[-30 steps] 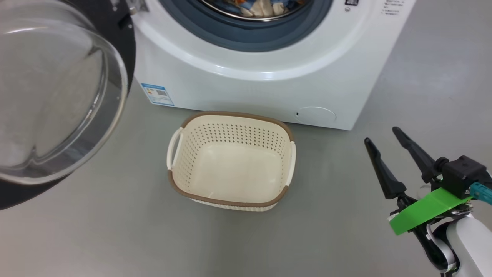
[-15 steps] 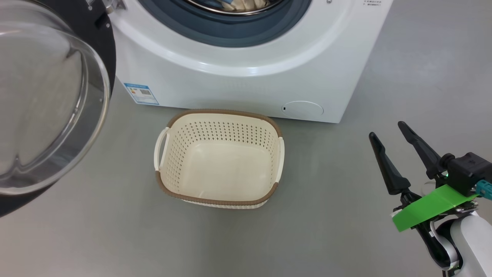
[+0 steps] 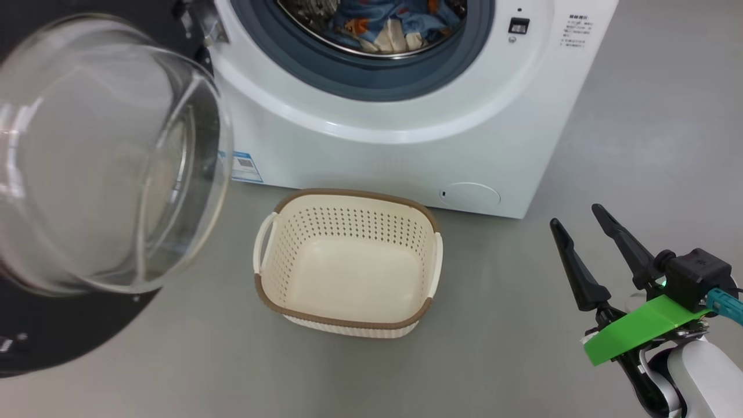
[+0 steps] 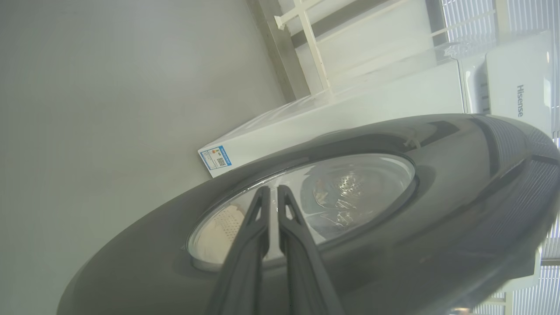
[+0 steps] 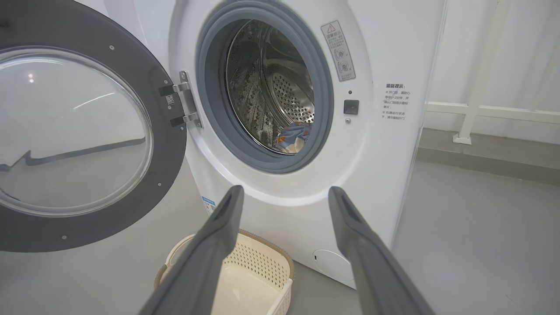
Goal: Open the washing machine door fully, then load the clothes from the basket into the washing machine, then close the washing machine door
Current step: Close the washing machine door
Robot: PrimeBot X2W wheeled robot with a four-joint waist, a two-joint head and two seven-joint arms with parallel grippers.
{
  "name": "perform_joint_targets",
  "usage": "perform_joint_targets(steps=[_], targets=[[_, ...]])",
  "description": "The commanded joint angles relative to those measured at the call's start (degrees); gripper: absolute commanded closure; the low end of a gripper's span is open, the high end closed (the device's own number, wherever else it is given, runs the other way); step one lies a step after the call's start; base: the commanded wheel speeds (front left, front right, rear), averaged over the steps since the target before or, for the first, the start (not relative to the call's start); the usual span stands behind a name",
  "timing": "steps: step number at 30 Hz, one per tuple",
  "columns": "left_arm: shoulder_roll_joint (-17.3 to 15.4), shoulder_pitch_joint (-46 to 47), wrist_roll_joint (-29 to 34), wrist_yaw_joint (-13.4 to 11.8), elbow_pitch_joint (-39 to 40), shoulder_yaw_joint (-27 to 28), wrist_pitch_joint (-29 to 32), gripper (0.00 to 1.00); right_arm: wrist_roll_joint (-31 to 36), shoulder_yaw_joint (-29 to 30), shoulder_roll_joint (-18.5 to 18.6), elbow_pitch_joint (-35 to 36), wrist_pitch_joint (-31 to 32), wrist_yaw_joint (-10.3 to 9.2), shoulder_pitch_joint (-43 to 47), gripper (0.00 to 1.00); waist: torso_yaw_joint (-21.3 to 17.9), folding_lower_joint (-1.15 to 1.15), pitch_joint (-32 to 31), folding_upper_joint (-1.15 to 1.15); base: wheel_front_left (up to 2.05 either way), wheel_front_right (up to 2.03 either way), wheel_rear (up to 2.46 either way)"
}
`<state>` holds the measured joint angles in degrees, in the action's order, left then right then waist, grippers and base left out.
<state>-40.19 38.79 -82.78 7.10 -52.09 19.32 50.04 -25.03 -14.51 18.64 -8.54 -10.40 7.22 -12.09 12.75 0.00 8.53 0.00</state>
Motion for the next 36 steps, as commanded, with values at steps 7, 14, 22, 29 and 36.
perform_joint_targets(steps=[7, 14, 22, 29, 36], targets=[[0.5, -5.3, -4.6, 0.4, 12.8, -0.5, 9.9, 1.00, -1.9, -1.7, 0.5, -0.6, -2.1, 0.26, 1.4, 0.00, 2.0, 0.00, -3.2, 0.00, 0.00, 0.00, 0.00], [3.5, -9.0, -6.6, -0.6, 23.2, -2.2, 14.9, 1.00, -3.3, -2.9, -0.4, -2.5, -3.5, 0.26, 1.4, 0.00, 1.8, 0.00, -4.8, 0.00, 0.00, 0.00, 0.00], [6.6, -12.1, -7.3, -4.3, 34.2, -4.0, 17.0, 1.00, -4.4, -3.5, -1.3, -3.9, -4.4, 0.26, 1.1, 0.00, -0.2, 0.00, -5.9, 0.00, 0.00, 0.00, 0.00], [9.9, -14.3, -7.9, -6.3, 44.1, -6.4, 18.2, 1.00, -4.6, -2.8, -2.2, -4.0, -4.6, 0.26, 1.3, 0.00, -4.7, 0.00, -6.7, 0.00, 0.00, 0.00, 0.00], [12.5, -14.4, -6.8, -7.3, 50.0, -8.1, 16.6, 1.00, -4.3, -2.4, -3.3, -2.9, -4.6, 0.26, 1.6, 0.00, -10.9, 0.00, -6.0, 0.00, 0.00, 0.00, 0.00]])
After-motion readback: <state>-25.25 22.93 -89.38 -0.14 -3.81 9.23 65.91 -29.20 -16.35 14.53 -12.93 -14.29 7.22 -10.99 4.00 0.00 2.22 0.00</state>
